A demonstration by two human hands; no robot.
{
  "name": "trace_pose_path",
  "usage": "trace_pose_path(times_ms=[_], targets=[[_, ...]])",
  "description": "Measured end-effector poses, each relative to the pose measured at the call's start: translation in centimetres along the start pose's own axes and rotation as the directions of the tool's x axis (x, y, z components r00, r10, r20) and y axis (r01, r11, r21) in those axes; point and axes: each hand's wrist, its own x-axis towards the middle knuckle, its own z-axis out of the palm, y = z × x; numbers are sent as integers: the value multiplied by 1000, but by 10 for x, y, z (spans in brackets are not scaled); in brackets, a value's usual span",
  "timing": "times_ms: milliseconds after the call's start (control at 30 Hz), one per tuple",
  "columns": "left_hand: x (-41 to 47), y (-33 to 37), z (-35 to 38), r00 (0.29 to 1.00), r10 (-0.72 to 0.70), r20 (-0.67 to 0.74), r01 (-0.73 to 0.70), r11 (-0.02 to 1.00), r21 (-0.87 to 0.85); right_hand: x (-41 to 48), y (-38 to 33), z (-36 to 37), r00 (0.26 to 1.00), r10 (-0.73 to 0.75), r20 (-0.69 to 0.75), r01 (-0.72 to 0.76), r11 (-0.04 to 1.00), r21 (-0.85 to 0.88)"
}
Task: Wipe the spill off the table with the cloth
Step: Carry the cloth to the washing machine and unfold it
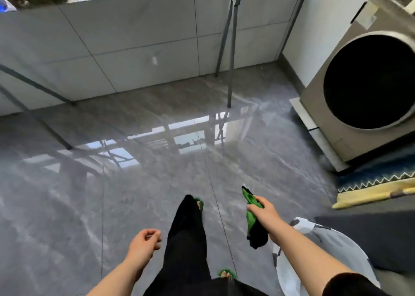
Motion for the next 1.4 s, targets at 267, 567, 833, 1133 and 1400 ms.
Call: trace_pose_path(times_ms=[267, 567, 833, 1133, 1400], targets=[[110, 176, 18, 970, 64, 233, -114, 971, 209, 57, -56, -19, 961, 181, -207, -147, 975, 168], [178, 377, 134, 872, 165, 460, -354, 862, 362, 74, -49, -89, 821, 473, -319, -347, 858, 378], [195, 498, 260, 837, 153, 525, -397, 830, 391, 156, -90, -172, 790, 529, -309, -377, 818, 435], [240, 637, 328, 846, 178, 503, -426, 793, 436, 291, -262, -284, 850, 361, -384, -137, 855, 501], [305, 779, 402, 778, 133, 614, -520, 684, 511, 370, -350, -334, 792, 430, -434, -33, 739, 673]])
